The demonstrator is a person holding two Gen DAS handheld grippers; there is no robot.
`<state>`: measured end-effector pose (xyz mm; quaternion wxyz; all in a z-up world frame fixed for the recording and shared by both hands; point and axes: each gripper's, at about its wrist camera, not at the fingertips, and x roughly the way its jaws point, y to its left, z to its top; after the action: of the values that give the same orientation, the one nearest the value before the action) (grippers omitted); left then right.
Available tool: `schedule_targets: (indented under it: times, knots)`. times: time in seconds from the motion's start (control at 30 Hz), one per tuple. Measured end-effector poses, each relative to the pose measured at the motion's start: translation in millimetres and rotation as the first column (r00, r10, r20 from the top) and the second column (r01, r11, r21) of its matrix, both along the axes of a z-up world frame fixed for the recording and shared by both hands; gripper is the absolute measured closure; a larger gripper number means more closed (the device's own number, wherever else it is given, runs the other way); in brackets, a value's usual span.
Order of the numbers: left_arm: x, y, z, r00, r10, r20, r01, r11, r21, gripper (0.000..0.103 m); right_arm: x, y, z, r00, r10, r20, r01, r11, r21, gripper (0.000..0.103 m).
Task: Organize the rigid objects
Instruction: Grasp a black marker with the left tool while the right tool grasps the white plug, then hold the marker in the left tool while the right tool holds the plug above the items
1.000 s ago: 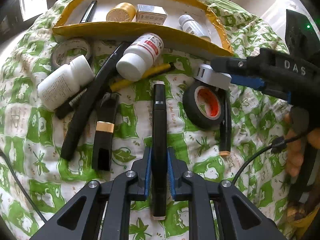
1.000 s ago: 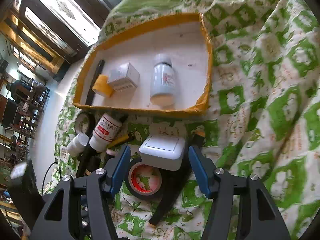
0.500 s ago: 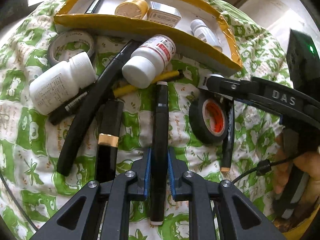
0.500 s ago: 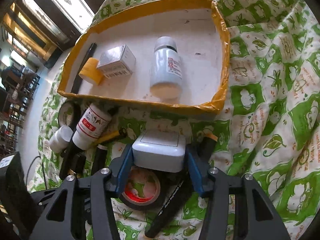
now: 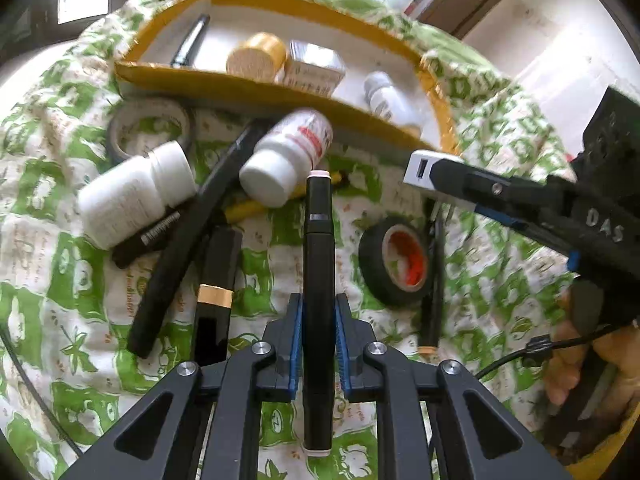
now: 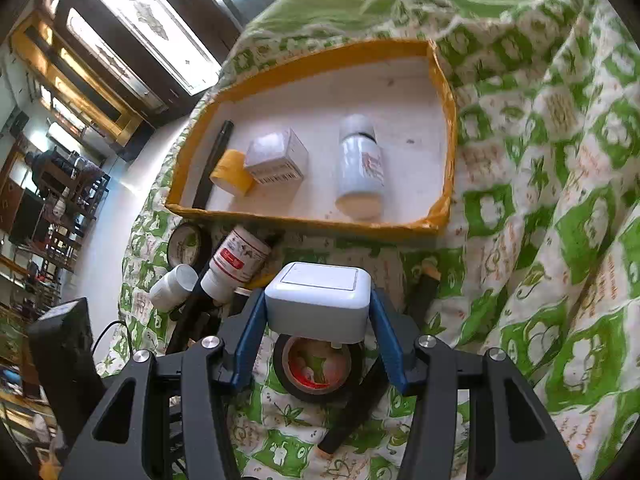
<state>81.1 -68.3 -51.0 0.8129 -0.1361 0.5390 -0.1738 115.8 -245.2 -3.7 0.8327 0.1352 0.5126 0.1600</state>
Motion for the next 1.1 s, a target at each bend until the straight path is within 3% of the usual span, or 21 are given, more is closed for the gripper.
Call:
schedule_targets:
  times: [0.33, 1.1]
  knots:
    - [-7, 10, 13, 0.997, 0.040, 0.061, -0.039, 0.999, -0.020, 0.089, -2, -6, 0, 1.000, -0.009, 0.014, 0.009, 1.000, -0.011, 0.052]
    - [-15, -2, 26, 0.990, 0.040, 0.133, -0.065, 0.980, 0.188, 0.089, -4, -1, 3, 0.999, 0.006, 0.037, -0.004, 0.999, -0.047, 0.052]
